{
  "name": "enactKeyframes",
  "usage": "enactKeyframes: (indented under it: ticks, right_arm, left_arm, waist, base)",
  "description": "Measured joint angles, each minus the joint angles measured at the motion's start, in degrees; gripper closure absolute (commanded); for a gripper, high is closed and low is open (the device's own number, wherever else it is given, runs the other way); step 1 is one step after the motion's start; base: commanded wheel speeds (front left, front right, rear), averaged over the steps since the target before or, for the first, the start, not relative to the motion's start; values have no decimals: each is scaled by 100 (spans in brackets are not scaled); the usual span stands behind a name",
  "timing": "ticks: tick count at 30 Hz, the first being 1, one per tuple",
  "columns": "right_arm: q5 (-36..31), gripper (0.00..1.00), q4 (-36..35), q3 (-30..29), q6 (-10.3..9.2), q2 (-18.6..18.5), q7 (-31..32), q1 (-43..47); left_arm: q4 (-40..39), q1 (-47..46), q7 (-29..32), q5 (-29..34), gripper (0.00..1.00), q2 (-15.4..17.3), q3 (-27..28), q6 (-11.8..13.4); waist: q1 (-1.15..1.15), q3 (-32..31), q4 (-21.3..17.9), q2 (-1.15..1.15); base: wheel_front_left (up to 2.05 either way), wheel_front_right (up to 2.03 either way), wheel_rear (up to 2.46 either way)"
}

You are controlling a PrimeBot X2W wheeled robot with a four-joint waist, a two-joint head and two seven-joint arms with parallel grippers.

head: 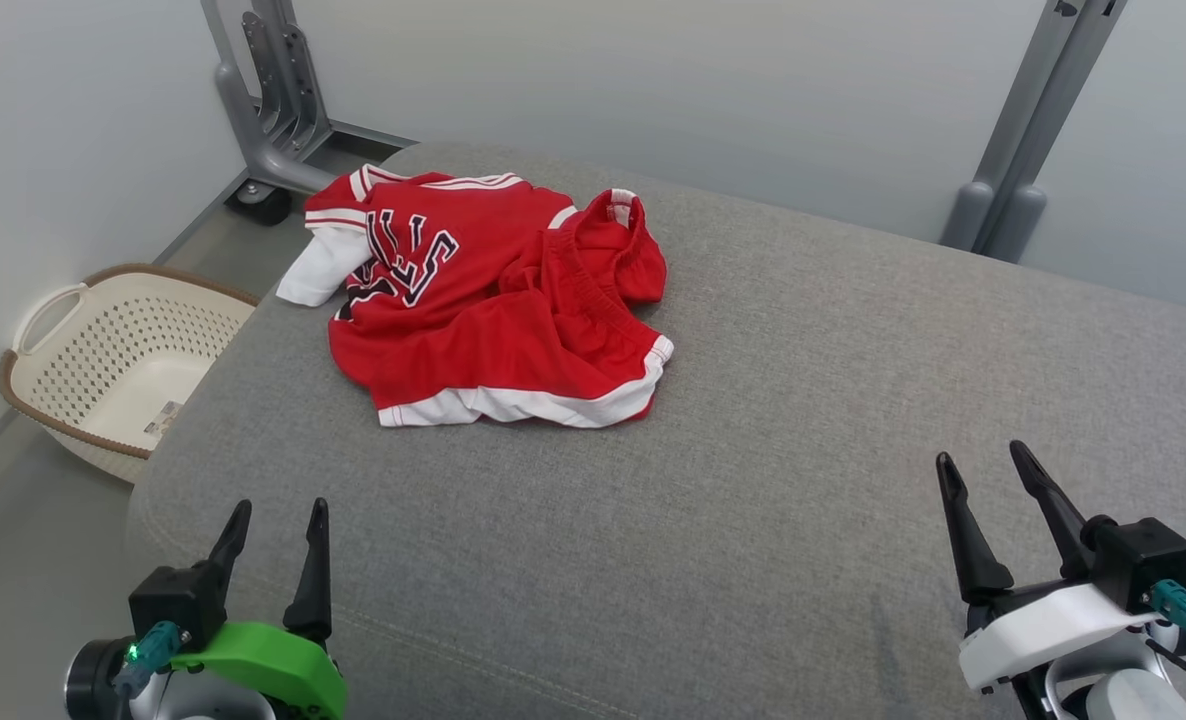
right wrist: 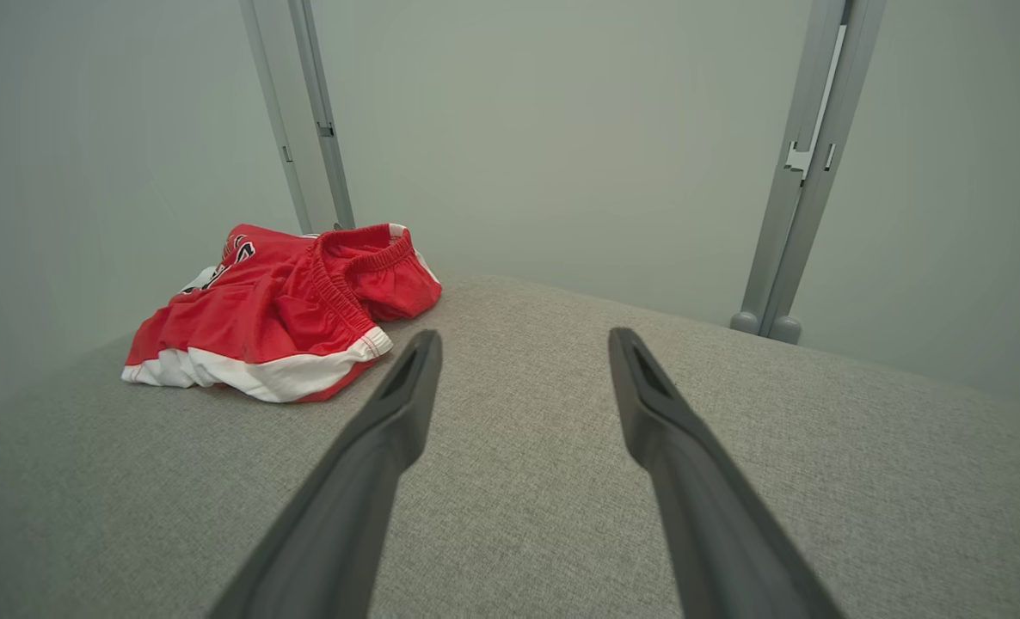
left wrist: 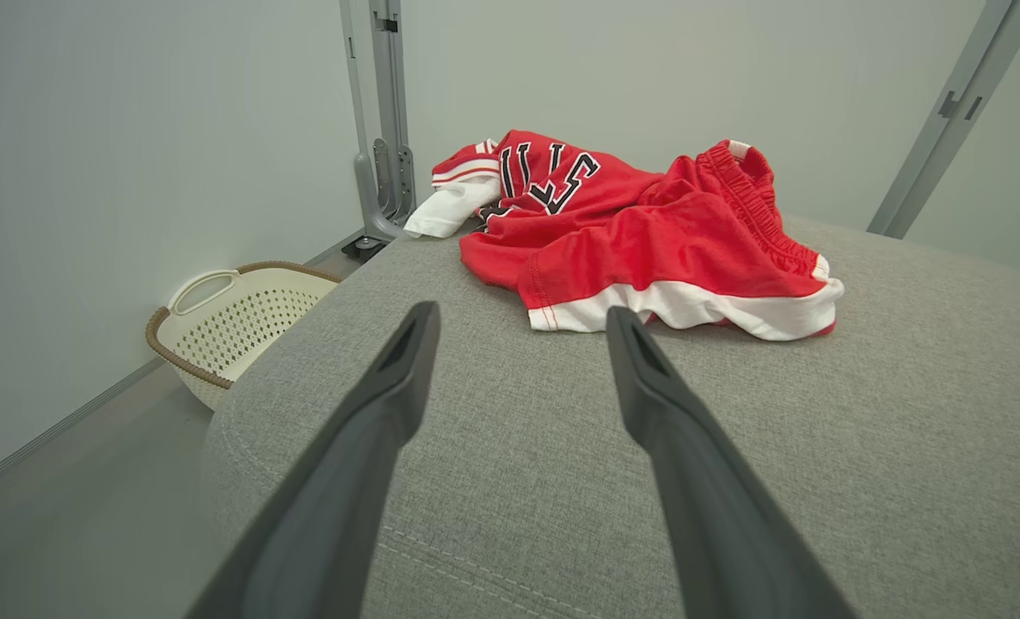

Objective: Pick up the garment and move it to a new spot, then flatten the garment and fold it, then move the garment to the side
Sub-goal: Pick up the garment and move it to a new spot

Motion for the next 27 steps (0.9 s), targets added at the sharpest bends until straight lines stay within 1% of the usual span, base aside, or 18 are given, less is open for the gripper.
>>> enactKeyframes:
  ticks: [7,14,18,19,23,27]
  right_arm:
    - [-45,0,-33,-36,4,0,0,-5]
    - [-145,0,-153,36,47,-21,-2,-173]
    - [-235,0,-186,60,74,-88,-5,-343]
    - [-242,0,-200,68,80,-152,-5,-419]
    - [-282,0,-230,71,81,-224,-5,-607]
    - [-318,0,-275,101,124,-285,-7,-857]
  left_arm:
    - [138,-55,0,-118,0,-16,0,-13]
    - [248,-623,82,-249,0,-24,-57,-60]
    - [246,-1233,346,-291,0,-33,-163,-112]
    - [256,-1532,532,-293,0,-48,-255,-114]
    - [398,-2065,988,-386,0,-77,-358,-131]
    - [476,-2565,1389,-446,0,-109,-434,-163]
  waist:
    - [0,162,-47,0]
    - [0,447,-77,0]
    - [0,711,-111,0]
    - [0,854,-132,0]
    - [0,1151,-182,0]
    - [0,1462,-243,0]
  base:
    - [0,0,0]
    - [0,0,0]
    - [0,0,0]
    - [0,0,0]
    - [0,0,0]
    - [0,0,0]
